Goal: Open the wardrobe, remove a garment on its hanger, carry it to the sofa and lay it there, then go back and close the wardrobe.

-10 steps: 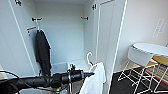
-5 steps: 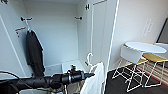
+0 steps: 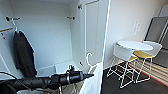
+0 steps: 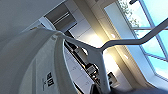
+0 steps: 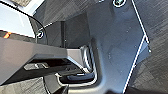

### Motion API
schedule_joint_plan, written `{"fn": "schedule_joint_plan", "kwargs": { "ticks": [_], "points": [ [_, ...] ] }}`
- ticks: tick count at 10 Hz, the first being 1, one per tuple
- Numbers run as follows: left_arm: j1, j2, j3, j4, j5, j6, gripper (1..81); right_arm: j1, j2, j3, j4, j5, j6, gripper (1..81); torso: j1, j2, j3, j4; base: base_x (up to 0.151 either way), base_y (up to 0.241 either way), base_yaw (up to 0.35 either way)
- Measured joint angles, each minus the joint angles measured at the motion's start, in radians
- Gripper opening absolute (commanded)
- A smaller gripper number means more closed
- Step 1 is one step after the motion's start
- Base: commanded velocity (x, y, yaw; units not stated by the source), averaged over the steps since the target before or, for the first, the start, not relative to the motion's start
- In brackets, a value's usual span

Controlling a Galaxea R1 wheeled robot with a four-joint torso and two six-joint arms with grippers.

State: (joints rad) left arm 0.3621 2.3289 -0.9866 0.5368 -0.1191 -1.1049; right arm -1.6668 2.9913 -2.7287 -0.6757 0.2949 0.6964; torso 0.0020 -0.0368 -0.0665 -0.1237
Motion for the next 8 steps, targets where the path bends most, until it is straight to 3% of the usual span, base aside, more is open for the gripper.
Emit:
{"fn": "schedule_joint_plan", "kwargs": {
  "ticks": [8],
  "points": [
    [0.0,-0.01,0.023,0.016,-0.001,0.0,1.0,-0.003,0.011,-0.002,0.001,-0.002,0.0,81.1,0.0,0.0,0.0,0.0,0.0,0.0,-0.21]
  ]
}}
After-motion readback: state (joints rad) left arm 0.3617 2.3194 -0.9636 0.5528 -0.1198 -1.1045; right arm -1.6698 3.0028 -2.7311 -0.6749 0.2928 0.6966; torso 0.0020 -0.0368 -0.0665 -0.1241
